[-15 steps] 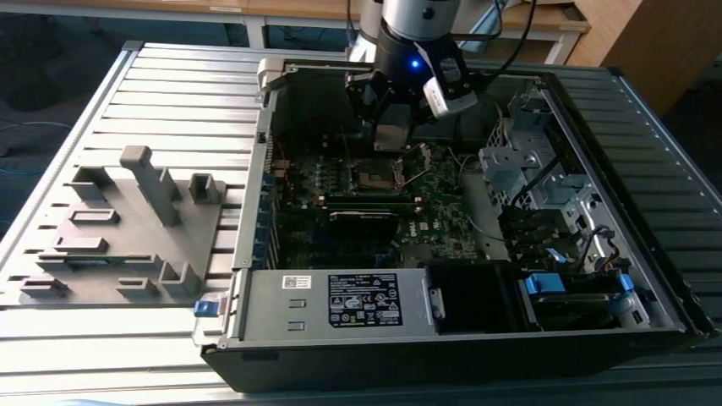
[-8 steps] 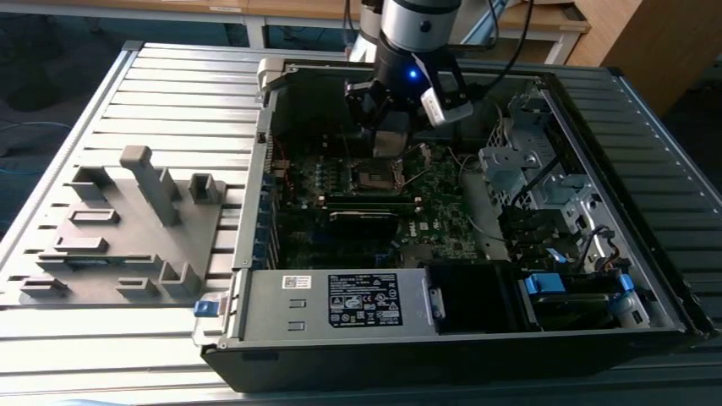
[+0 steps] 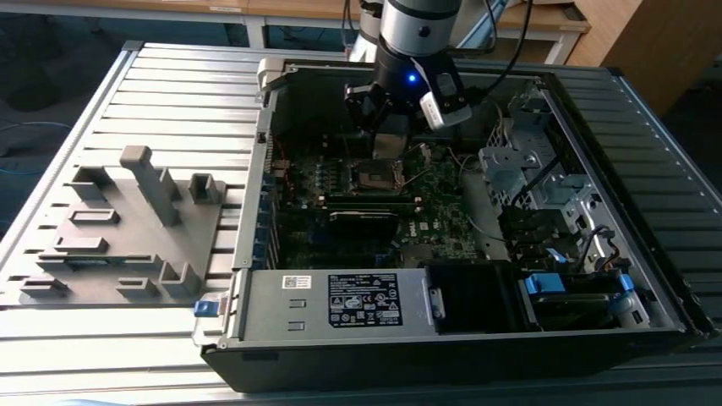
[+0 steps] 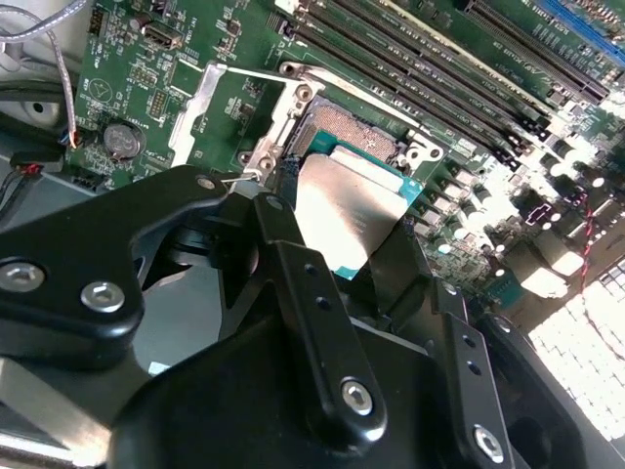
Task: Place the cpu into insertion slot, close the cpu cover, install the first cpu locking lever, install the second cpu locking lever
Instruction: 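Place the cpu into insertion slot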
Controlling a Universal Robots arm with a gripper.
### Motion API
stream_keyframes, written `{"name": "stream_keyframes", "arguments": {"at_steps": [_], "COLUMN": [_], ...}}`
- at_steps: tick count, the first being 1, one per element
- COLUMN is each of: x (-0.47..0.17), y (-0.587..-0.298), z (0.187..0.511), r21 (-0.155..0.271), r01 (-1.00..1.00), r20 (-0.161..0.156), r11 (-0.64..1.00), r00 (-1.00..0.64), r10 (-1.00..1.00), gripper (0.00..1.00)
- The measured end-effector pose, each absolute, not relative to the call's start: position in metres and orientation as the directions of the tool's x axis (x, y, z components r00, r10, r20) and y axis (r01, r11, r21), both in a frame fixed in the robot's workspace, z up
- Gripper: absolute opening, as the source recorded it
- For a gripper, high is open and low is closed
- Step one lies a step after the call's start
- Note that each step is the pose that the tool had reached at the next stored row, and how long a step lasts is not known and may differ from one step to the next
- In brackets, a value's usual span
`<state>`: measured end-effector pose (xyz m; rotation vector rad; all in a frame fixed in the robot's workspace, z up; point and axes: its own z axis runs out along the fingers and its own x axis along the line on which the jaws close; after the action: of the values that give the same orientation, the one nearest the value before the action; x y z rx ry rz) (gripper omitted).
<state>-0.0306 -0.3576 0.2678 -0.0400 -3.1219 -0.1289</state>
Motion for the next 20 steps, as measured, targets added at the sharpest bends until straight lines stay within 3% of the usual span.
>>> {"name": "stream_keyframes", "arguments": {"at_steps": [20], "x": [-0.031], "y": [-0.358], "z": [0.253], "r21": [0.082], "r01": [0.056], "r20": [0.018], "r11": [0.995], "r00": [-0.998], "r10": [0.054], "gripper": [0.54]}}
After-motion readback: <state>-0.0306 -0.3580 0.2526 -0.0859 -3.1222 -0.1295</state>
